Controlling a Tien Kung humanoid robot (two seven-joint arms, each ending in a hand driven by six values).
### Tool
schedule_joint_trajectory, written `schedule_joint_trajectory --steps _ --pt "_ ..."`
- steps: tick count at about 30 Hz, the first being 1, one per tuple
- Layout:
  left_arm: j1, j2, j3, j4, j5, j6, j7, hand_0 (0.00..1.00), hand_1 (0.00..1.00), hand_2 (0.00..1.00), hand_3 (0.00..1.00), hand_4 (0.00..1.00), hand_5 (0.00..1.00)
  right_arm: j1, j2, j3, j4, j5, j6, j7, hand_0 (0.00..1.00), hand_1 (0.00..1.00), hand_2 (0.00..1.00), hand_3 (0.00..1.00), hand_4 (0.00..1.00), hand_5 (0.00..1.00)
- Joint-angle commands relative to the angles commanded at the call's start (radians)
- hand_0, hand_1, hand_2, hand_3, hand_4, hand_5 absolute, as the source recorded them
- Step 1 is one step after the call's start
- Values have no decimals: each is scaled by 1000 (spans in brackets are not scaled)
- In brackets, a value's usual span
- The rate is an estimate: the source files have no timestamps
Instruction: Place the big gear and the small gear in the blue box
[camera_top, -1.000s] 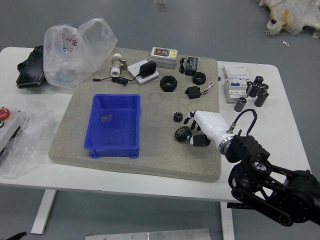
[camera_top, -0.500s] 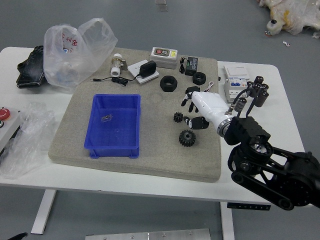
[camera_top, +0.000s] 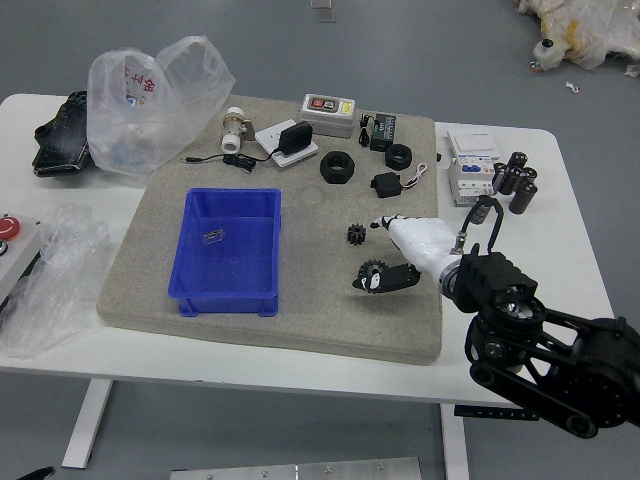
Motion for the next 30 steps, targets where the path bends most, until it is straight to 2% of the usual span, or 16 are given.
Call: schedule_joint_trajectory --steps 5,8,9,12,14,15,20,21,26,27,30 --pt "2 0 1 0 -2 1 0 617 593 551 670 710 583 -1 10 -20 -30 7 -11 0 399 744 837 852 998 542" --pt "3 0 1 0 -3 1 0 617 593 551 670 710 583 -3 14 -32 -48 11 -49 6 399 744 837 852 998 542" --pt "3 0 2 0 -4 1 0 617 591 551 668 709 583 -3 16 -36 -54 10 -68 11 350 641 708 780 844 380" --pt "5 -1 7 1 -11 3 -4 617 591 551 668 709 583 0 21 -52 -66 5 -105 23 350 641 708 780 844 380" --pt "7 -2 10 0 -16 5 -5 617 591 551 668 709 583 5 23 -67 -72 1 -106 23 350 641 708 780 844 380" --pt "8 -2 9 0 -17 5 -4 618 593 551 669 710 584 6 24 -75 -73 -1 -103 22 352 598 651 745 776 352" --pt "9 -2 0 -1 -5 -3 3 618 593 551 669 710 584 11 26 -99 -75 -10 -108 22 352 598 651 745 776 352" --pt "8 -2 -1 -1 -4 -5 3 618 592 551 669 708 583 12 25 -101 -75 -12 -112 23 320 500 510 665 540 227" --pt "6 -3 3 1 -10 -4 -3 618 592 551 669 708 583 17 19 -108 -75 -33 -140 34 320 500 510 665 540 227" --pt "6 -3 4 1 -10 -4 -3 618 592 551 669 708 583 17 18 -109 -75 -35 -142 35 302 461 445 625 524 116" --pt "6 -3 5 1 -12 -3 -4 618 592 551 669 708 583 17 15 -112 -73 -39 -148 36 302 461 445 625 524 116"
